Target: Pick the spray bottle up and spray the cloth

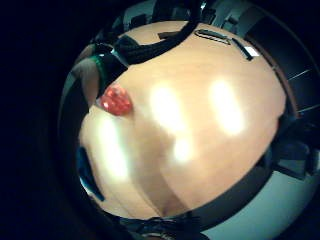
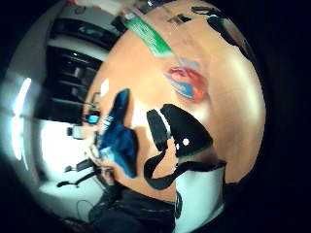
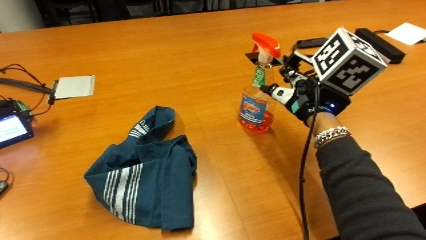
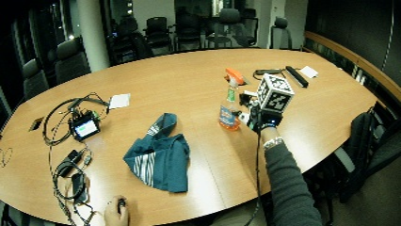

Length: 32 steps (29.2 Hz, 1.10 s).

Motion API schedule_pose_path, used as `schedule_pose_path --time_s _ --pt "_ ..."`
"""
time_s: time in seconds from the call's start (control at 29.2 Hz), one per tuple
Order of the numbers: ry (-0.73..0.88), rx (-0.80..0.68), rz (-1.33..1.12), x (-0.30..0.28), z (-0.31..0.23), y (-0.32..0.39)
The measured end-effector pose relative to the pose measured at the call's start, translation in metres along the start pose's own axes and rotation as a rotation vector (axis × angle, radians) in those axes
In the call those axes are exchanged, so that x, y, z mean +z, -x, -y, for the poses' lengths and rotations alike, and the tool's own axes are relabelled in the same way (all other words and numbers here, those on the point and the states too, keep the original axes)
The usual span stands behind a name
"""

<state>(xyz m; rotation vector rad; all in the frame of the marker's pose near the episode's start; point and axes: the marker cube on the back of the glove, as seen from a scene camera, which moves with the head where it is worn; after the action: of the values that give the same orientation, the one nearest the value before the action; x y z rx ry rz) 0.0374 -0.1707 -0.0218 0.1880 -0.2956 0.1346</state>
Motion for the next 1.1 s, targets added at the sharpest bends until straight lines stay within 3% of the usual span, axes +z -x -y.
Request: schedule_pose_path --time_s 0.17,0.55,0.89,1.1 --pt "-0.006 0.05 0.311 -0.004 0.02 0.002" --pt "-0.026 0.078 0.652 -0.002 0.038 0.009" --pt "-0.062 0.073 0.794 0.021 0.04 0.019" --pt "-0.164 0.067 0.784 0.041 0.034 0.012"
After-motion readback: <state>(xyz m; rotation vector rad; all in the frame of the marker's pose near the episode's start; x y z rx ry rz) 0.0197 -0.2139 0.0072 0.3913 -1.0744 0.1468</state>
